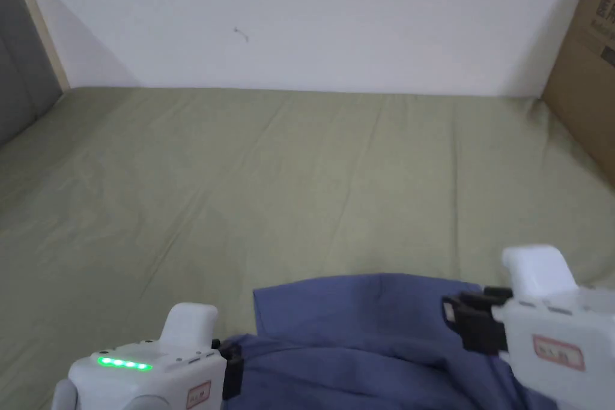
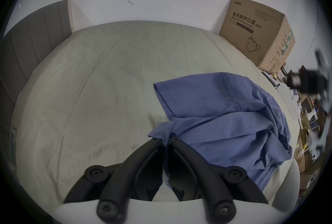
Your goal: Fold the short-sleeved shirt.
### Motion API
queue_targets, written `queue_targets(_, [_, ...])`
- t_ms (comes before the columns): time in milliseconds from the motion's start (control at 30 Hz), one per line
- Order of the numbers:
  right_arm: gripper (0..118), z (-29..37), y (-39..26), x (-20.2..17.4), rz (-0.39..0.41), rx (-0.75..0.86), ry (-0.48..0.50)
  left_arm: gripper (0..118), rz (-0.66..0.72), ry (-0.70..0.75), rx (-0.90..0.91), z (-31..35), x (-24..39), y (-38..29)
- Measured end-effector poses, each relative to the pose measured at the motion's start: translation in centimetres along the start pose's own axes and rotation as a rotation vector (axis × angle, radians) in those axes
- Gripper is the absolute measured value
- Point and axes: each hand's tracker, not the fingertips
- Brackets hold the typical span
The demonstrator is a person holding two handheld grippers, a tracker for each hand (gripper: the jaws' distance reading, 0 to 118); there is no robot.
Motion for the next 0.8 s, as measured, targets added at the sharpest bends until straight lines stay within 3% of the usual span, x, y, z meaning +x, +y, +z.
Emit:
queue_targets(67, [102, -3.4, 2.6, 0.8, 0.027, -0.053, 0.000, 2, -0.004, 0.001, 0.013, 0.7, 0.3, 0.2])
queue_targets(100, [109, -5.1, 3.6, 1.1, 0.038, -0.071, 0.026, 2, -0.004, -0.003, 0.021, 1.1, 0.3, 0.2])
queue_targets(233, [108, -12.6, 6.3, 2.2, 0.092, -0.213, 0.054, 2, -0.001, -0.022, 0.047, 2.1, 0.6, 0.2])
queue_targets(333, [107, -17.7, 6.5, 2.2, 0.222, -0.313, 0.070, 2, 0.003, -0.030, 0.054, 2.3, 0.8, 0.2])
queue_targets(400, [92, -20.6, 5.9, 2.0, 0.242, -0.378, 0.039, 2, 0.028, -0.046, 0.050, 1.8, 0.6, 0.2])
queue_targets(500, [76, -24.1, 4.3, 2.0, 0.229, -0.499, 0.071, 2, 0.039, -0.036, 0.031, 1.2, 0.6, 0.1])
queue_targets(533, [78, -24.1, 4.0, 1.6, 0.271, -0.440, 0.038, 2, 0.038, -0.028, 0.032, 1.2, 0.6, 0.1])
queue_targets(600, [72, -22.9, 5.0, 1.0, 0.259, -0.457, 0.019, 2, 0.037, -0.028, 0.032, 1.5, 0.6, 0.1])
queue_targets(633, [62, -22.6, 4.9, 0.9, 0.287, -0.436, 0.013, 2, 0.040, -0.030, 0.033, 1.7, 0.4, 0.2])
queue_targets(700, [18, -22.1, 4.4, 0.3, 0.357, -0.424, -0.010, 2, 0.043, -0.032, 0.030, 1.8, 0.2, 0.4])
queue_targets(733, [4, -22.2, 4.1, 0.1, 0.379, -0.425, -0.052, 2, 0.039, -0.020, 0.029, 1.9, 0.3, 0.5])
queue_targets(800, [4, -22.2, 3.7, -0.2, 0.381, -0.423, -0.035, 2, 0.038, -0.008, 0.030, 2.3, 0.2, 0.6])
